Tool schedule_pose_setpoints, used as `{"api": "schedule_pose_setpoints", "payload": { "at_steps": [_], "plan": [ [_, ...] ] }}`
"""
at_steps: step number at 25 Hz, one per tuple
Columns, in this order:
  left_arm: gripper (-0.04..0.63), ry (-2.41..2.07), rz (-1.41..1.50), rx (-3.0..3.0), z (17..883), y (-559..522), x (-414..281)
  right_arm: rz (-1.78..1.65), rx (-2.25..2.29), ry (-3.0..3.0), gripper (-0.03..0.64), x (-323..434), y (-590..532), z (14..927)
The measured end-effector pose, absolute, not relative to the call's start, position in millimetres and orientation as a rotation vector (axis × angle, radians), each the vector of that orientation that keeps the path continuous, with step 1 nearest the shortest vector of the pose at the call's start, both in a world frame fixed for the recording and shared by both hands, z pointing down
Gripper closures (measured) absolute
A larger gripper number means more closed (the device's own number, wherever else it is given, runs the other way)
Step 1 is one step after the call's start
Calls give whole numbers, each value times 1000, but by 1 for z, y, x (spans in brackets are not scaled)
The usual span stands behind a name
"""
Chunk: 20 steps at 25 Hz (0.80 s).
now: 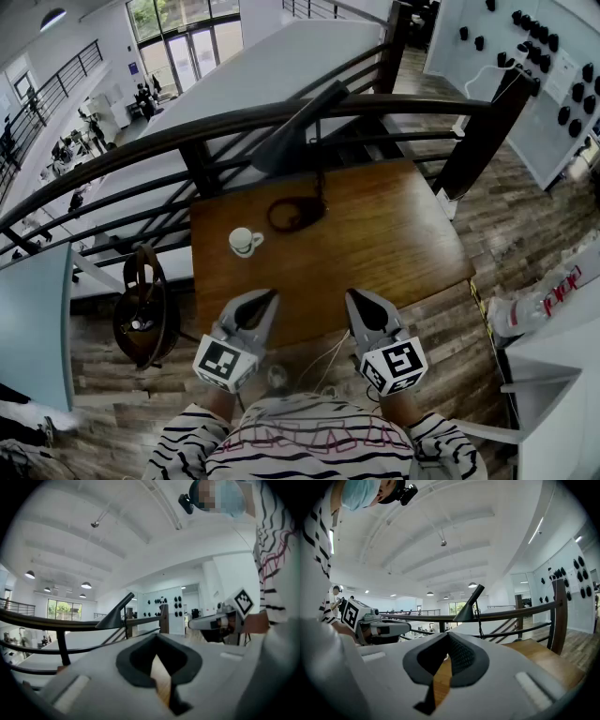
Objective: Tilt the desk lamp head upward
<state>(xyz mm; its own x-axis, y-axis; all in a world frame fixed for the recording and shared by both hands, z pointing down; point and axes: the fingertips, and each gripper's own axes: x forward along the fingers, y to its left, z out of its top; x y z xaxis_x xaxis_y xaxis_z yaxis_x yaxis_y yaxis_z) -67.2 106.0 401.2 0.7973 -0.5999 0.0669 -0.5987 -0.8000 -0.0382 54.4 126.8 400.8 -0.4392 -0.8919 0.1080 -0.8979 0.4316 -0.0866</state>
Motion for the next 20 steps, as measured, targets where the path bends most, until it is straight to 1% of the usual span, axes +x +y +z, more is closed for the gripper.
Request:
{"api": "schedule_pose_setpoints", "payload": {
  "at_steps": [7, 8, 10, 11, 13, 16, 18, 20],
  "plan": [
    [592, 901, -92, -2981, 401, 89, -84, 268, 1668, -2663, 612, 32, 105, 406],
    [592, 878, -91, -2988, 401, 87, -86, 273, 1691, -2652, 598, 29, 101, 406],
    [592, 842, -82, -3000, 399, 81, -92, 278, 1732, -2634, 527, 21, 93, 406],
    [592, 825, -79, -3009, 399, 79, -96, 275, 1748, -2626, 509, 16, 89, 407],
    [519, 794, -69, -3029, 399, 75, -110, 260, 1776, -2616, 495, 2, 84, 407],
    [514, 757, -63, -3036, 395, 64, -138, 251, 1826, -2591, 484, -20, 75, 402],
    [507, 772, -40, -3054, 394, 53, -151, 253, 1849, -2568, 457, -28, 69, 399],
    [466, 789, -18, -3066, 396, 42, -155, 244, 1857, -2548, 418, -28, 63, 399]
  ]
}}
